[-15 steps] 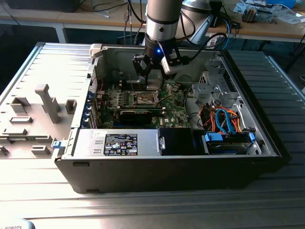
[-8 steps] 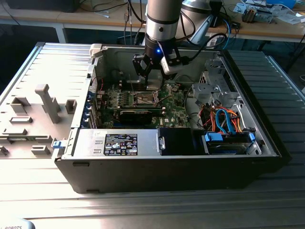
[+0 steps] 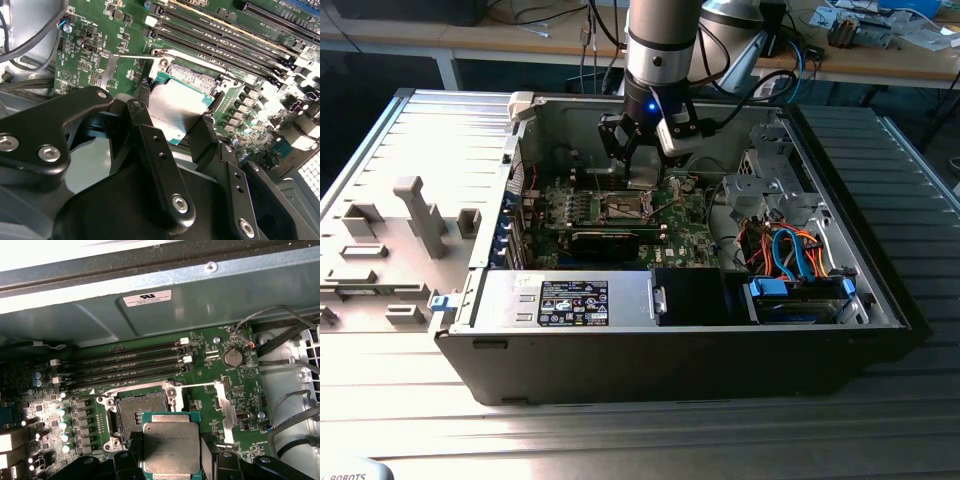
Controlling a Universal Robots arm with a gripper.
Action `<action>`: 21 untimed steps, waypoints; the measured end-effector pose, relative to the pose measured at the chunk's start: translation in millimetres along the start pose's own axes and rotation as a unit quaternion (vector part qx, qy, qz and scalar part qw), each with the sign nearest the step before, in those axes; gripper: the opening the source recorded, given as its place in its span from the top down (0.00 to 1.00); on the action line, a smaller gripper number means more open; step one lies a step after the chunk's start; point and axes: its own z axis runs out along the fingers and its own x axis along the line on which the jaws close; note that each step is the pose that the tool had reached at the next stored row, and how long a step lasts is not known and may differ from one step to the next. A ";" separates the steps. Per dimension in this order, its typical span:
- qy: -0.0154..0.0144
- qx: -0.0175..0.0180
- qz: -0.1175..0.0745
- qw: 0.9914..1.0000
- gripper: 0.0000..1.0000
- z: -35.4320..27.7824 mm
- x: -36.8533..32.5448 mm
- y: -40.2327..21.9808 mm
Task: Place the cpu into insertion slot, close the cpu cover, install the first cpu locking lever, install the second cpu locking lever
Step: 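Place the cpu into insertion slot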
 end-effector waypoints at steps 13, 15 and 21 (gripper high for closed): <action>-0.001 0.001 0.014 1.000 0.46 0.0 0.0 0.0; -0.001 0.001 0.015 1.000 0.46 0.0 0.0 0.0; -0.002 0.002 0.020 1.000 0.46 0.0 0.0 0.0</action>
